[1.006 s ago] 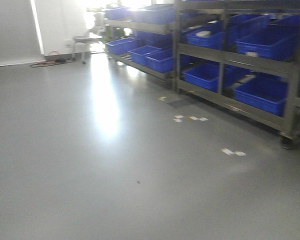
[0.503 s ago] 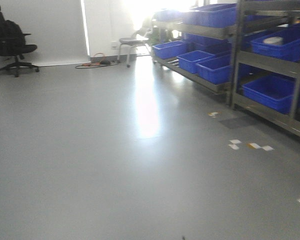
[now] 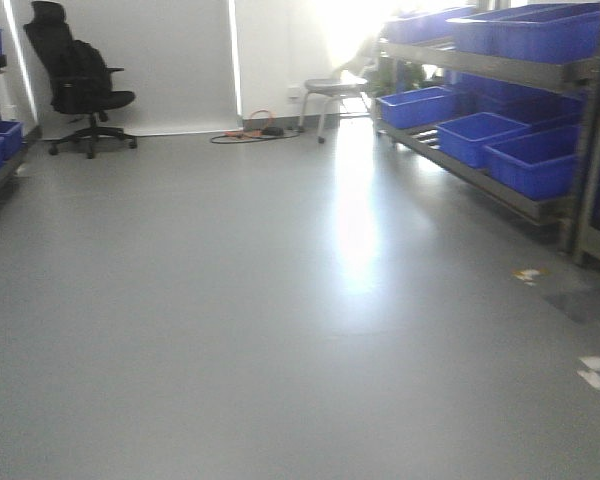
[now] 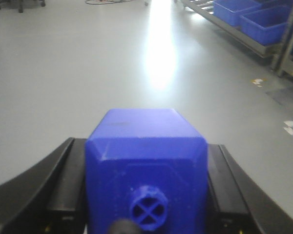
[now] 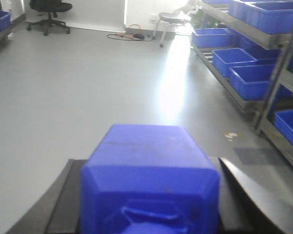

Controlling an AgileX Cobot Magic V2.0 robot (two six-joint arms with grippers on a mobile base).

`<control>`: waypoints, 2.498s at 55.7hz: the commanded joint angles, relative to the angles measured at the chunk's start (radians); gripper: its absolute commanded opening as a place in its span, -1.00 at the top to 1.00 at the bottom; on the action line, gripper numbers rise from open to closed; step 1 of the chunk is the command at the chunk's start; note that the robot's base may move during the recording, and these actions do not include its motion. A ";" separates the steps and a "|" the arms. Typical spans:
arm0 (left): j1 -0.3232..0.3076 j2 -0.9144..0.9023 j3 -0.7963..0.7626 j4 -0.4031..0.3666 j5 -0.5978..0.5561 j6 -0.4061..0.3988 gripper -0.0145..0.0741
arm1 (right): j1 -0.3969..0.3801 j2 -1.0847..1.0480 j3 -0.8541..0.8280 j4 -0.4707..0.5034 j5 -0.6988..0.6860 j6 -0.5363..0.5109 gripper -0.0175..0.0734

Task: Pick and sort blue part to right shelf
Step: 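Drive the base up to the shelf of blue bins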

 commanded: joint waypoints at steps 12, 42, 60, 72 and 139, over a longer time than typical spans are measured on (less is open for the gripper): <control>-0.001 0.009 -0.030 -0.002 -0.087 -0.003 -0.05 | -0.003 0.016 -0.025 0.007 -0.091 -0.006 0.07; -0.001 0.009 -0.030 -0.002 -0.087 -0.003 -0.05 | -0.003 0.016 -0.025 0.007 -0.091 -0.006 0.07; -0.001 0.009 -0.030 -0.002 -0.087 -0.003 -0.05 | -0.003 0.016 -0.025 0.007 -0.091 -0.006 0.07; -0.001 0.009 -0.030 -0.002 -0.087 -0.003 -0.05 | -0.003 0.016 -0.025 0.007 -0.091 -0.006 0.07; -0.001 0.009 -0.030 -0.002 -0.087 -0.003 -0.05 | -0.003 0.016 -0.025 0.007 -0.091 -0.006 0.07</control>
